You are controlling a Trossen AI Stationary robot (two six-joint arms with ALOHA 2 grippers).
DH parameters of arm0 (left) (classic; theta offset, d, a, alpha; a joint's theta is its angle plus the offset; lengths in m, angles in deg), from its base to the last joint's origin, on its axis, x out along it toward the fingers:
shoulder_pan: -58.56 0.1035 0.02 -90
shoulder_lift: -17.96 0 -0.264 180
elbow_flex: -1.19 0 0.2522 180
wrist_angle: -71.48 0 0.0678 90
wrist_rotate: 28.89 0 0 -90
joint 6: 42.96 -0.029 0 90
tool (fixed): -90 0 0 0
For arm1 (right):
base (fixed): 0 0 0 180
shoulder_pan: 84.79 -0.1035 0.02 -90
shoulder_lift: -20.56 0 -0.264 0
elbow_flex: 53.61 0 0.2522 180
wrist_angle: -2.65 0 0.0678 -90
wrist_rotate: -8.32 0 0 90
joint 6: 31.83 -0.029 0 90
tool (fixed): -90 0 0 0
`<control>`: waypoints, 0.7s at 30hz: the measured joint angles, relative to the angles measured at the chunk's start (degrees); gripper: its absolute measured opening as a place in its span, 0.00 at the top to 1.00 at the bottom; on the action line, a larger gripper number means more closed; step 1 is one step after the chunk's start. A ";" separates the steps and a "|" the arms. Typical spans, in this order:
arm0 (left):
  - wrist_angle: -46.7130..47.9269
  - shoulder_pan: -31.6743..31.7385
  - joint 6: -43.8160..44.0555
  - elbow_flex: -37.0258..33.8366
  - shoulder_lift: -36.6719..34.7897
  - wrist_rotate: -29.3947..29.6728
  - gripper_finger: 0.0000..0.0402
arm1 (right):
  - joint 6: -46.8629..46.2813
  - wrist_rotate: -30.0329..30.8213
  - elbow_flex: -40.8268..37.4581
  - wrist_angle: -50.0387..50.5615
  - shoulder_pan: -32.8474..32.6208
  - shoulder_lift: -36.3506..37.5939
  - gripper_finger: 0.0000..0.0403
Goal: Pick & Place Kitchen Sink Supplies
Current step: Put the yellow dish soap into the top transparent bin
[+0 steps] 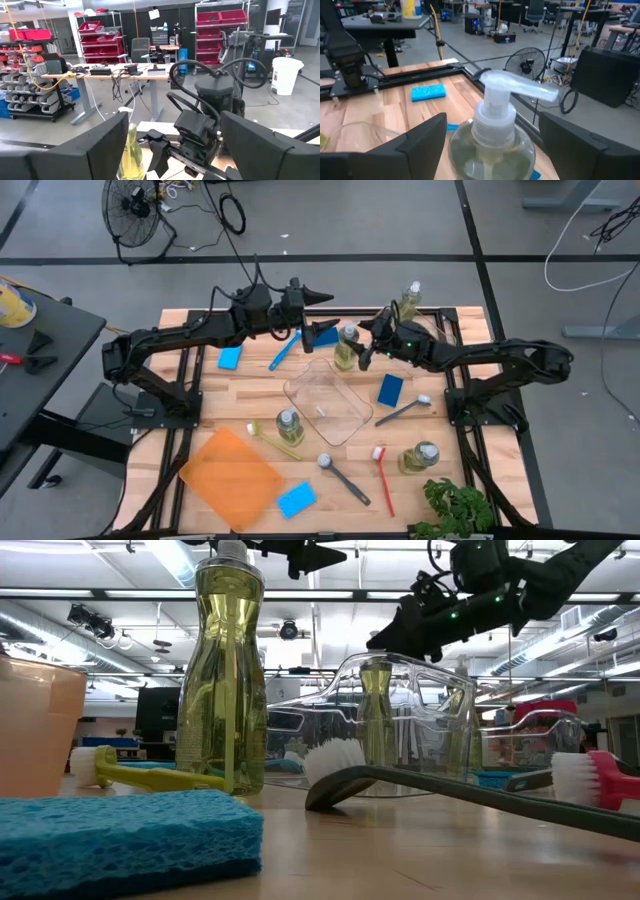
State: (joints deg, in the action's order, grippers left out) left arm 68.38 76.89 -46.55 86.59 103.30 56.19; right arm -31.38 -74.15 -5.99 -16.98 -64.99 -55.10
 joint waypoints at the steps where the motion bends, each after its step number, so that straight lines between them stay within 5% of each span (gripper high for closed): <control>1: 0.00 0.02 0.00 0.00 0.00 -0.01 0.20 | 0.00 0.02 -0.02 -0.86 0.00 -0.54 0.21; 15: -0.02 0.02 0.00 0.00 0.00 -0.01 0.20 | -0.85 2.55 -0.02 -7.72 0.00 -5.20 0.22; 21: -0.02 0.02 0.00 0.00 0.00 -0.01 0.20 | -2.46 2.54 -0.02 -7.42 0.00 -5.20 0.31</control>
State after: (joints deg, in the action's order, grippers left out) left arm 68.36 76.91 -46.55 86.59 103.30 56.18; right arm -33.84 -71.61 -6.00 -24.40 -64.99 -60.30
